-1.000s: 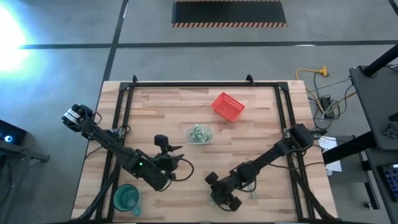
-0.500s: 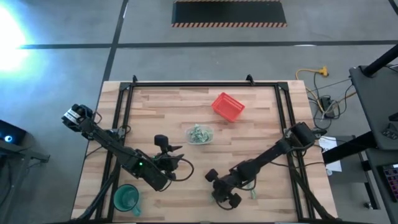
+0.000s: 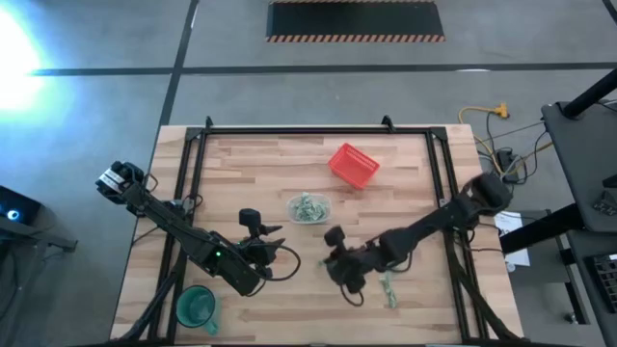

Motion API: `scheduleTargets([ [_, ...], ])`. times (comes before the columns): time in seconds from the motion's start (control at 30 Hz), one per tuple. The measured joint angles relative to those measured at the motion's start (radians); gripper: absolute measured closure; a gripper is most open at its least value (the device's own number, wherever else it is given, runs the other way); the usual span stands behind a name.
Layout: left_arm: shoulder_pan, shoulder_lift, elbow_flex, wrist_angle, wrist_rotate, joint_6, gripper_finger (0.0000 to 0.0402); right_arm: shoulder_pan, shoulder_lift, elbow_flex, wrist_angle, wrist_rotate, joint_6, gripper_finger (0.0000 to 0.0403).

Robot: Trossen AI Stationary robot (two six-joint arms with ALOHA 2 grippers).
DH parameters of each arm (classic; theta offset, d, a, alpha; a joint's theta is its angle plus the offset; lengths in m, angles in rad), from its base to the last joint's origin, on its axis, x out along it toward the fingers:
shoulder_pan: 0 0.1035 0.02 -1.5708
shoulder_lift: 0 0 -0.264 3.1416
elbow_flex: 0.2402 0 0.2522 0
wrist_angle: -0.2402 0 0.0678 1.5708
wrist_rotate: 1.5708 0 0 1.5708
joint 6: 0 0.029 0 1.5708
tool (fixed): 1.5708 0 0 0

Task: Pick and place items into bin
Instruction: Put the stevia packet into the transparent bin

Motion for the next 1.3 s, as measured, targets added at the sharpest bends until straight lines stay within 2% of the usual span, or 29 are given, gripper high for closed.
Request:
scheduleTargets([
  [0.1, 0.0, -0.001, 0.0, -0.004, 0.0, 0.0, 0.0246, -0.06, -0.017, -0.035, 0.032, 0.024, -0.021, 0.0394],
  [0.27, 0.0, -0.003, 0.0, -0.006, 0.0, 0.0, 0.0246, -0.188, -0.041, -0.102, 0.136, 0.004, -0.067, 0.0394],
  [0.53, 0.0, -0.004, 0.0, -0.009, 0.0, 0.0, 0.0246, -0.365, -0.047, -0.129, 0.204, -0.149, -0.061, 0.0394],
  [0.7, 0.0, -0.004, 0.0, -0.01, 0.0, 0.0, 0.0246, -0.419, -0.047, -0.131, 0.246, -0.235, -0.006, 0.0394],
  [0.8, 0.0, -0.004, 0.0, -0.009, 0.0, 0.0, 0.0246, -0.437, -0.047, -0.134, 0.242, -0.242, 0.03, 0.039],
  [0.93, 0.0, -0.004, 0.0, -0.009, 0.0, 0.0, 0.0246, -0.448, -0.047, -0.144, 0.24, -0.241, 0.057, 0.0363],
  [1.17, 0.0, -0.004, 0.0, -0.008, 0.0, 0.0, 0.0246, -0.452, -0.048, -0.139, 0.224, -0.241, 0.061, 0.0286],
  [1.3, 0.0, -0.004, 0.0, -0.008, 0.0, 0.0, 0.0246, -0.437, -0.106, -0.132, 0.156, -0.238, 0.066, 0.0259],
])
